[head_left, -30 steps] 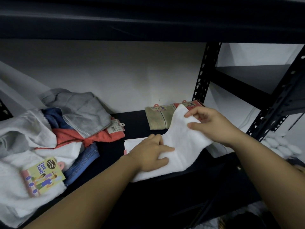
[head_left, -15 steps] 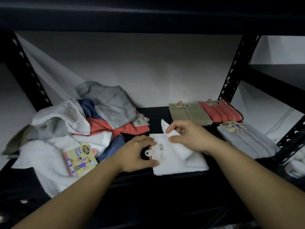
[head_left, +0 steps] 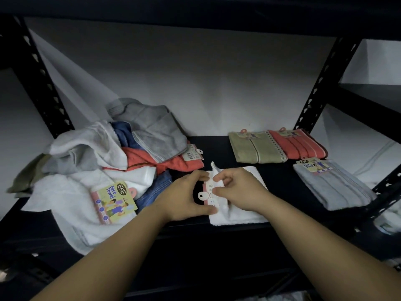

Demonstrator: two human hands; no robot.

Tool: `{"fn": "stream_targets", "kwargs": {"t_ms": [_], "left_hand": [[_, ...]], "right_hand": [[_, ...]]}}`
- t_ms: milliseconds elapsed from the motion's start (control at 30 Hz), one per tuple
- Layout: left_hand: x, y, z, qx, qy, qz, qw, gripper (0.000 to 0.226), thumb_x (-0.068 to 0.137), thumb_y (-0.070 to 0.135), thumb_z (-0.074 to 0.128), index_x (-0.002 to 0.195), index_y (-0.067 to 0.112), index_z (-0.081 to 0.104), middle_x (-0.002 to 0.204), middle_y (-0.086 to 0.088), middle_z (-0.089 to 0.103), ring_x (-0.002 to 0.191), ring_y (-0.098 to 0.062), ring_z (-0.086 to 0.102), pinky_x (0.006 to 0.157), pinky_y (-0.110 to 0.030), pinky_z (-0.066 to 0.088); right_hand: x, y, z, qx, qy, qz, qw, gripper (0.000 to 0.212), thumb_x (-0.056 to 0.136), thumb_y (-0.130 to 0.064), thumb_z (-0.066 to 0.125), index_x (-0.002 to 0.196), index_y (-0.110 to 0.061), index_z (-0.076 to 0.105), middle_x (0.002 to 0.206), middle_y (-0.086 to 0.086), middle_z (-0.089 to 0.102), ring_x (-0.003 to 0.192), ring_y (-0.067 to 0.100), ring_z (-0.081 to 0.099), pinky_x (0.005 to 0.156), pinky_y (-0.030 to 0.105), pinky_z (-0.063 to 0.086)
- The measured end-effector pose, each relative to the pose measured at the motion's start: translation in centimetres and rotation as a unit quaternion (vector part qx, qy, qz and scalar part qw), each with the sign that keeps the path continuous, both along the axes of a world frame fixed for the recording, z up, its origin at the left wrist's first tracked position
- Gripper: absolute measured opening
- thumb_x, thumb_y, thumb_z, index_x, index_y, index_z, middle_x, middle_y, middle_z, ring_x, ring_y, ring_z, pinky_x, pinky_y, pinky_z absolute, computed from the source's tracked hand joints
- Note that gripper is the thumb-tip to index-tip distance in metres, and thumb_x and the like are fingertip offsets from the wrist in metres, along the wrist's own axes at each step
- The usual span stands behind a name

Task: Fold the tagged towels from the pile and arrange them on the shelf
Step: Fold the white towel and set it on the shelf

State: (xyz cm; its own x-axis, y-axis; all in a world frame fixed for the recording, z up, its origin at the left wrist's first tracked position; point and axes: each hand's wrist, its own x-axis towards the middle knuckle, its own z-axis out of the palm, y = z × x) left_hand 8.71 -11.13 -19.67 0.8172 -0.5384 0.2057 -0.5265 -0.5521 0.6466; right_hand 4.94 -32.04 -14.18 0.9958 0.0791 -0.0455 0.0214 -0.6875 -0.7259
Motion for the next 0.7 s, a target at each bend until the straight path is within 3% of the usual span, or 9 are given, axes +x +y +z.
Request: {"fn": "stream_targets", "kwargs": {"t_ms": [133, 200, 267, 333, 433, 500, 567, 700], "left_hand": [[-0.1, 0.0, 0.1, -0.014, 0.002, -0.008, 1.000, 0.090, 0.070, 0.056, 0.086, 0.144, 0.031, 0.043, 0.141, 0.019, 0.056, 0.130, 0.007, 0.050, 0.109, -0.026, 0.045], [0.0, 0.1, 0.0, -0.025, 0.002, -0.010, 1.000, 0.086, 0.073, 0.050, 0.086, 0.144, 0.032, 0.042, 0.140, 0.018, 0.057, 0.131, 0.004, 0.050, 0.109, -0.030, 0.046], [-0.1, 0.2, 0.0, -0.037, 0.011, -0.009, 0.999, 0.082, 0.076, 0.045, 0.080, 0.147, 0.035, 0.039, 0.140, 0.016, 0.057, 0.133, 0.001, 0.050, 0.110, -0.034, 0.046], [0.0, 0.2, 0.1, -0.052, 0.020, -0.004, 0.998, 0.077, 0.081, 0.042, 0.072, 0.149, 0.041, 0.036, 0.139, 0.014, 0.058, 0.132, -0.002, 0.052, 0.106, -0.035, 0.048], [0.0, 0.1, 0.2, -0.030, 0.007, 0.006, 1.000, 0.075, 0.086, 0.060, 0.065, 0.153, 0.044, 0.035, 0.144, 0.017, 0.052, 0.133, 0.000, 0.048, 0.110, -0.030, 0.044], [-0.1, 0.0, 0.1, 0.015, -0.013, -0.001, 1.000, 0.080, 0.084, 0.071, 0.063, 0.154, 0.039, 0.039, 0.142, 0.019, 0.047, 0.132, 0.002, 0.045, 0.114, -0.029, 0.039], [-0.1, -0.1, 0.0, 0.039, -0.021, -0.005, 0.999, 0.085, 0.081, 0.076, 0.064, 0.153, 0.034, 0.044, 0.137, 0.021, 0.044, 0.128, 0.002, 0.045, 0.113, -0.029, 0.040], [-0.2, -0.3, 0.1, 0.068, -0.031, -0.001, 0.997, 0.098, 0.076, 0.085, 0.060, 0.154, 0.028, 0.045, 0.137, 0.020, 0.039, 0.129, 0.000, 0.043, 0.113, -0.031, 0.042]], "right_hand": [[-0.4, 0.4, 0.1, 0.011, 0.018, 0.028, 0.999, 0.040, 0.087, -0.033, 0.082, 0.125, -0.028, 0.071, 0.092, -0.008, 0.069, 0.082, 0.006, 0.069, 0.083, 0.029, 0.058], [-0.6, 0.3, 0.1, 0.050, 0.026, 0.041, 0.998, 0.040, 0.088, -0.033, 0.081, 0.126, -0.029, 0.068, 0.097, -0.005, 0.071, 0.082, 0.007, 0.071, 0.082, 0.031, 0.061], [-0.9, -0.1, 0.1, 0.077, 0.011, 0.027, 0.997, 0.032, 0.090, -0.034, 0.079, 0.121, -0.031, 0.069, 0.097, -0.007, 0.072, 0.079, 0.001, 0.068, 0.075, 0.024, 0.056], [-1.0, -1.0, 0.0, 0.060, -0.041, -0.016, 0.997, 0.024, 0.091, -0.034, 0.078, 0.113, -0.031, 0.071, 0.094, -0.009, 0.071, 0.080, -0.003, 0.063, 0.078, 0.018, 0.049], [-1.2, -2.9, -0.7, -0.042, -0.119, -0.040, 0.991, 0.030, 0.092, -0.038, 0.076, 0.119, -0.028, 0.071, 0.109, -0.012, 0.067, 0.106, 0.000, 0.056, 0.096, 0.021, 0.045], [-1.4, -3.9, -1.5, -0.131, -0.113, -0.018, 0.985, 0.049, 0.093, -0.047, 0.071, 0.137, -0.028, 0.063, 0.136, -0.008, 0.058, 0.132, 0.010, 0.042, 0.113, 0.028, 0.037], [-1.5, -4.6, -2.2, -0.175, -0.068, -0.007, 0.982, 0.067, 0.096, -0.056, 0.062, 0.154, -0.027, 0.046, 0.162, -0.002, 0.036, 0.152, 0.016, 0.021, 0.125, 0.033, 0.022], [-1.4, -5.7, -2.7, -0.196, 0.003, 0.001, 0.981, 0.089, 0.097, -0.070, 0.045, 0.166, -0.023, 0.016, 0.174, -0.001, 0.002, 0.160, 0.013, -0.005, 0.127, 0.035, 0.008]]}}
